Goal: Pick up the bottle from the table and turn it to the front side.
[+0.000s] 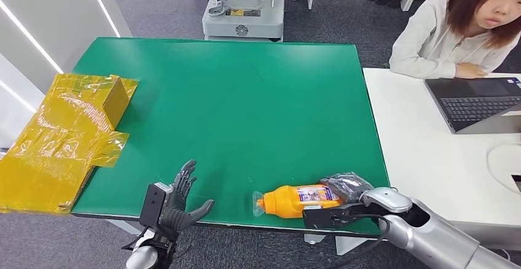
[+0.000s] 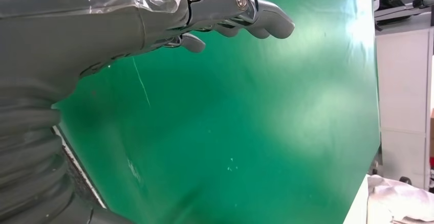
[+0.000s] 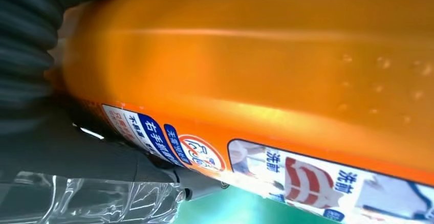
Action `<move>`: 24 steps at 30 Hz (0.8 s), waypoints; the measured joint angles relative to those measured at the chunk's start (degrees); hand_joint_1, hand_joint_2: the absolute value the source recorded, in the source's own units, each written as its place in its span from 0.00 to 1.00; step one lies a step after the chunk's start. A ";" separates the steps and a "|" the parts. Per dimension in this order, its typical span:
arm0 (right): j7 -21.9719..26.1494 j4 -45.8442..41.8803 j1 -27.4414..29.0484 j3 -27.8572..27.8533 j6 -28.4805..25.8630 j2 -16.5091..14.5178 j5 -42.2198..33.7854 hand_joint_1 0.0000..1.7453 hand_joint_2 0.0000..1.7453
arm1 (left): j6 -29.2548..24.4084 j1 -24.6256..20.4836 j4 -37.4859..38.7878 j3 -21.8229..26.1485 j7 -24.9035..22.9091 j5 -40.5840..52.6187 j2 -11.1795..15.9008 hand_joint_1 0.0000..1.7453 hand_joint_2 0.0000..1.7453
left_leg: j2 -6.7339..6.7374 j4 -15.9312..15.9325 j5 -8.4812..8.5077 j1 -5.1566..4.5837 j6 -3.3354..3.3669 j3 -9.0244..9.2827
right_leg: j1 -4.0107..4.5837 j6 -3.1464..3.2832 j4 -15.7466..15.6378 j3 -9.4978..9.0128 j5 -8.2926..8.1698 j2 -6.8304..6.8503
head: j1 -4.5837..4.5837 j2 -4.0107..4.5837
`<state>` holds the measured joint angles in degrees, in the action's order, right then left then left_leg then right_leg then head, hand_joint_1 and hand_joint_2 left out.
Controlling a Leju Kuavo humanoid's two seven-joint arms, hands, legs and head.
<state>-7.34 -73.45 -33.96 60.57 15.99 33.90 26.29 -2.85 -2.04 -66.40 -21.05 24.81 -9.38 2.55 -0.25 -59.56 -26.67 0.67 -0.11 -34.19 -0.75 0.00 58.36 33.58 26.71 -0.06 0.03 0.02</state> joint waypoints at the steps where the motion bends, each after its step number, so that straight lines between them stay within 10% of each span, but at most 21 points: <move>1: 0.56 -0.20 0.69 -0.94 -0.58 -0.01 -1.20 0.90 1.00 | -0.02 0.01 -0.01 0.00 0.00 0.10 0.05 0.00 1.00 | -0.01 0.00 0.00 0.00 0.00 0.00 | 0.00 0.00 0.00 0.00 0.00 0.00 | 0.01 0.00; 14: 10.52 -4.82 15.58 -16.01 -9.54 -2.74 -22.98 1.00 1.00 | 0.60 1.52 -4.29 -0.01 -1.09 2.43 0.57 0.00 1.00 | -0.14 0.03 -0.04 0.00 0.01 -0.17 | 0.00 -0.01 0.00 0.10 0.05 0.16 | 0.00 0.00; 24: 16.46 -10.65 26.26 -25.23 -21.77 -6.05 -24.91 1.00 1.00 | 4.49 -1.25 -6.93 -1.49 -4.08 2.08 0.61 0.00 1.00 | -0.14 0.02 -0.03 -0.01 0.01 -0.24 | 0.00 -0.02 0.00 0.18 0.07 0.15 | 0.00 0.00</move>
<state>9.13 -84.10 -7.70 35.34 -5.78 27.85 1.38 1.64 -3.29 -73.33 -22.54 20.73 -7.29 3.16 -0.38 -59.54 -26.70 0.66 -0.10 -34.42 -0.76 -0.02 58.37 33.76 26.78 0.09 0.03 0.02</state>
